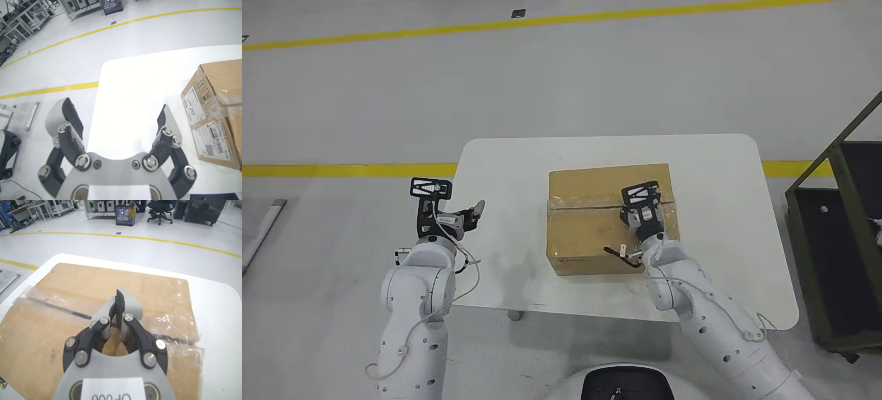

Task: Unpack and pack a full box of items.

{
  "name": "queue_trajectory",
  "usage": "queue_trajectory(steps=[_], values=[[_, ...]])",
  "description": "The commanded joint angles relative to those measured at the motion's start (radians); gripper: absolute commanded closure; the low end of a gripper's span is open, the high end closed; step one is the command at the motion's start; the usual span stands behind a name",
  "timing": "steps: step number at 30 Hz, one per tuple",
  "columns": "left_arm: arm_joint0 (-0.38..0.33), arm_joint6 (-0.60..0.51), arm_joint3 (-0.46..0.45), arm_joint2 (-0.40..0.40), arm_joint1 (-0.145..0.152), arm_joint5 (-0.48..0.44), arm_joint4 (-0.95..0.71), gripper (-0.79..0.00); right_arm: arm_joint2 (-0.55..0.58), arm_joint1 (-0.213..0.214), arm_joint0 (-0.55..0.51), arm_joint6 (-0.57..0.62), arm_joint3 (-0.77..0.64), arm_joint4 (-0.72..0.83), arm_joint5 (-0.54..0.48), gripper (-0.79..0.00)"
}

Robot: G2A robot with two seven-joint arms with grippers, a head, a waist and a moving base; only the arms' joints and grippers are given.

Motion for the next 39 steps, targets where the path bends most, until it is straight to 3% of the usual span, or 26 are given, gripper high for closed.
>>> queue_trajectory(steps=[1, 9, 22, 26, 32, 39], values=[[0.0, 0.0, 0.0, 0.0, 0.0, 0.0, 0.0, -0.785, 0.023, 0.004, -0.019, 0.004, -0.011, 0.001, 0.001, 0.0], [0.015, 0.026, -0.002, -0.001, 0.001, 0.006, -0.005, -0.785, 0.061, 0.008, -0.036, -0.003, 0.003, -0.02, -0.012, 0.0], [0.014, 0.022, -0.007, 0.002, 0.003, 0.014, -0.012, -0.785, 0.206, 0.025, -0.131, 0.004, -0.109, 0.002, 0.013, 0.0], [0.01, 0.022, -0.007, -0.005, 0.004, 0.018, -0.017, -0.785, 0.221, 0.022, -0.15, -0.043, -0.172, 0.055, 0.007, 0.0], [0.015, 0.017, -0.005, -0.047, 0.008, 0.041, -0.033, -0.785, 0.121, 0.011, -0.144, -0.079, -0.289, 0.002, -0.025, 0.0], [0.023, 0.018, -0.001, -0.094, 0.013, 0.067, -0.043, -0.785, -0.132, -0.042, 0.086, -0.057, -0.075, -0.039, -0.118, 0.0]])
